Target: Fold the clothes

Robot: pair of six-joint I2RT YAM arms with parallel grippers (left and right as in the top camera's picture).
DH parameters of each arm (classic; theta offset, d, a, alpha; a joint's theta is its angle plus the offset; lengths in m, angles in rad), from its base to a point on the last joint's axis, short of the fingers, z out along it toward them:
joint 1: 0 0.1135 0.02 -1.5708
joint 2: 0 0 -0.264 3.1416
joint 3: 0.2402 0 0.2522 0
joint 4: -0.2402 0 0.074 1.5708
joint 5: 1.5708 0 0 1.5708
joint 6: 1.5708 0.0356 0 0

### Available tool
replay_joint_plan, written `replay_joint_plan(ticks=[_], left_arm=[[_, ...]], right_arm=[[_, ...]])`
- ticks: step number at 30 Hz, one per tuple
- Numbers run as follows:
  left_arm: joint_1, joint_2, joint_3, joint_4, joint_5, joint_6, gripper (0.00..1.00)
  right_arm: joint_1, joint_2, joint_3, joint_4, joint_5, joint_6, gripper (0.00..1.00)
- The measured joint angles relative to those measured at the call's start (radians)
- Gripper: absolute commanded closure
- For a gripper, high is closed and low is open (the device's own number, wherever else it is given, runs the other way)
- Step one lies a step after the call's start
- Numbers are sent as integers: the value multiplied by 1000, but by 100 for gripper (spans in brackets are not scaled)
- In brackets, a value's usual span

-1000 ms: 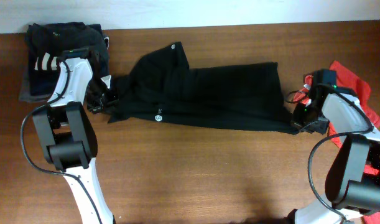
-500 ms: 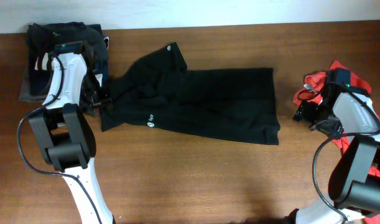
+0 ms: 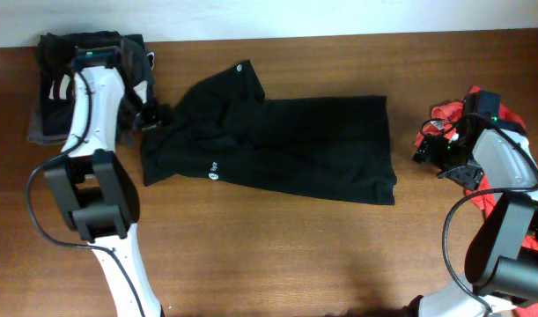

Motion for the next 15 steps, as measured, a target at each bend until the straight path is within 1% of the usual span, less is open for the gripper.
replay_joint_plan(ticks=[2,9,12,15], left_arm=[[-34,0,0,36,29,-24,19],[-145,37,6,32,79,-124,19],[-167,84,6,16,92,-178,19],[-170,117,6,22,115,-206,19]], right_arm=[[0,0,1,5,-22,0,1],[0,0,1,5,-52,0,1],[0,0,1,5,-56,0,1],[0,0,1,5,-56,1,1]])
